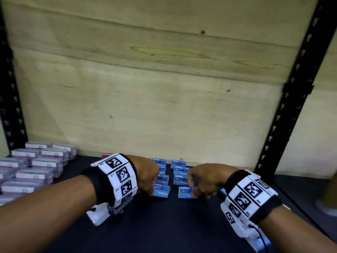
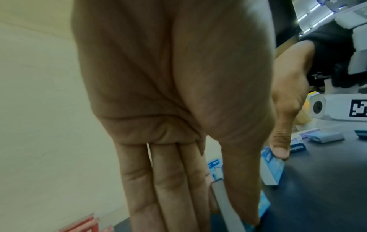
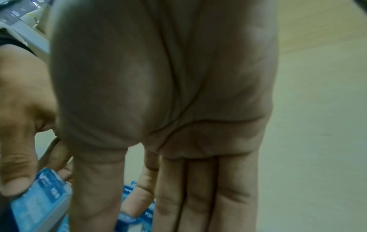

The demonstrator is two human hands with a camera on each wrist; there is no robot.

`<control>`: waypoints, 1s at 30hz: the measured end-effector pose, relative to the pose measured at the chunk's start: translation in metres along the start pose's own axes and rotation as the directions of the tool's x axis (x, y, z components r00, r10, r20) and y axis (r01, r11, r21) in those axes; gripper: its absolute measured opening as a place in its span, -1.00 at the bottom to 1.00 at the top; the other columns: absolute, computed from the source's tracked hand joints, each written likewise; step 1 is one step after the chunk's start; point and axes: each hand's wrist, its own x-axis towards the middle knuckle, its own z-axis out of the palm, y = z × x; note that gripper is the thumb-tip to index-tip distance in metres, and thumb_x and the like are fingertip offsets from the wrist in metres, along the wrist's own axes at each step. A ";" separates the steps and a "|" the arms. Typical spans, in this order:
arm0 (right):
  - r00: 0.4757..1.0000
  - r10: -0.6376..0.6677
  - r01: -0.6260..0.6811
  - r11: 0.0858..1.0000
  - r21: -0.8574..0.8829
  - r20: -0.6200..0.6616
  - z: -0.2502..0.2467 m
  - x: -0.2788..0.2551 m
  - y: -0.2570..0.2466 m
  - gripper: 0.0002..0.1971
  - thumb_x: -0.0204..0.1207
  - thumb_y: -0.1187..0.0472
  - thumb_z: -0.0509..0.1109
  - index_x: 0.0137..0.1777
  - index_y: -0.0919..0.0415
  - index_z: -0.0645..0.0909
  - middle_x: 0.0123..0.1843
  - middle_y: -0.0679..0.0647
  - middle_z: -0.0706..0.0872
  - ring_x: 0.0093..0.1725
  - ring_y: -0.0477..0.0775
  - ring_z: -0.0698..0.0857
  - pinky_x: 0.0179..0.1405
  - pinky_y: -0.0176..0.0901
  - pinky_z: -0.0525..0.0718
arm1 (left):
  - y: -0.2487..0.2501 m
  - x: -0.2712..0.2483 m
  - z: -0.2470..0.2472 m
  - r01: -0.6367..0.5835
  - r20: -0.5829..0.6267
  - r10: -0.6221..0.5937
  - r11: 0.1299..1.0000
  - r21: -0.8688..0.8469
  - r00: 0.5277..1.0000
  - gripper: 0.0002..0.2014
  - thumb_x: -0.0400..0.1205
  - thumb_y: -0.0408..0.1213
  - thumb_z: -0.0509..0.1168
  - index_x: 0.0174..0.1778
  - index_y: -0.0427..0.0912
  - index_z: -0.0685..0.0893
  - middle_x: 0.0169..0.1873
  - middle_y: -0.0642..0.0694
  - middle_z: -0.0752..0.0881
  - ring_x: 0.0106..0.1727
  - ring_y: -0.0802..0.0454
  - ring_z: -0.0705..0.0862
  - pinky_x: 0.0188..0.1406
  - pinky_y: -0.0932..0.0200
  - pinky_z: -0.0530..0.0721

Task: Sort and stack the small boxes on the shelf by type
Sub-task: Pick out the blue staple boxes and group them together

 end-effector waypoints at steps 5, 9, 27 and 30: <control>0.999 0.023 -0.023 1.000 -0.004 -0.048 0.002 -0.003 -0.004 -0.82 0.56 0.12 0.49 0.05 0.00 0.54 -0.45 -0.10 0.67 -0.47 -0.08 0.66 -0.26 -0.21 0.67 | 0.008 0.001 0.000 -0.015 -0.018 0.017 0.994 0.112 1.000 -0.75 0.68 -0.09 0.32 -0.18 -0.19 0.57 -0.49 0.02 0.51 -0.35 0.01 0.51 -0.29 0.13 0.48; 0.998 0.016 -0.017 1.000 -0.014 -0.057 0.003 -0.002 -0.005 -0.81 0.55 0.11 0.51 0.06 0.01 0.55 -0.45 -0.09 0.67 -0.40 -0.01 0.70 -0.21 -0.18 0.70 | 0.012 0.005 0.000 -0.030 -0.021 0.032 0.994 0.109 0.999 -0.76 0.68 -0.13 0.33 -0.19 -0.20 0.52 -0.58 0.06 0.47 -0.54 0.16 0.46 -0.38 0.20 0.47; 0.995 -0.023 0.008 0.987 0.158 0.094 -0.006 0.011 0.027 -0.69 0.49 0.12 0.57 0.13 -0.01 0.52 -0.15 0.17 0.83 -0.23 0.03 0.73 -0.05 -0.10 0.73 | 0.002 0.005 -0.008 0.030 -0.078 -0.031 0.999 -0.010 0.996 -0.70 0.57 -0.08 0.47 0.12 -0.16 0.67 -0.30 0.04 0.66 -0.44 0.16 0.57 -0.27 0.22 0.63; 0.998 -0.027 0.015 0.979 0.202 0.055 -0.017 0.011 0.052 -0.80 0.51 0.13 0.54 0.06 0.00 0.59 0.01 0.27 0.84 -0.17 0.06 0.76 -0.02 -0.11 0.75 | 0.002 0.006 -0.023 0.026 -0.088 -0.033 0.996 -0.081 0.996 -0.67 0.57 -0.03 0.45 0.11 -0.20 0.71 -0.46 0.08 0.76 -0.55 0.24 0.63 -0.09 0.17 0.69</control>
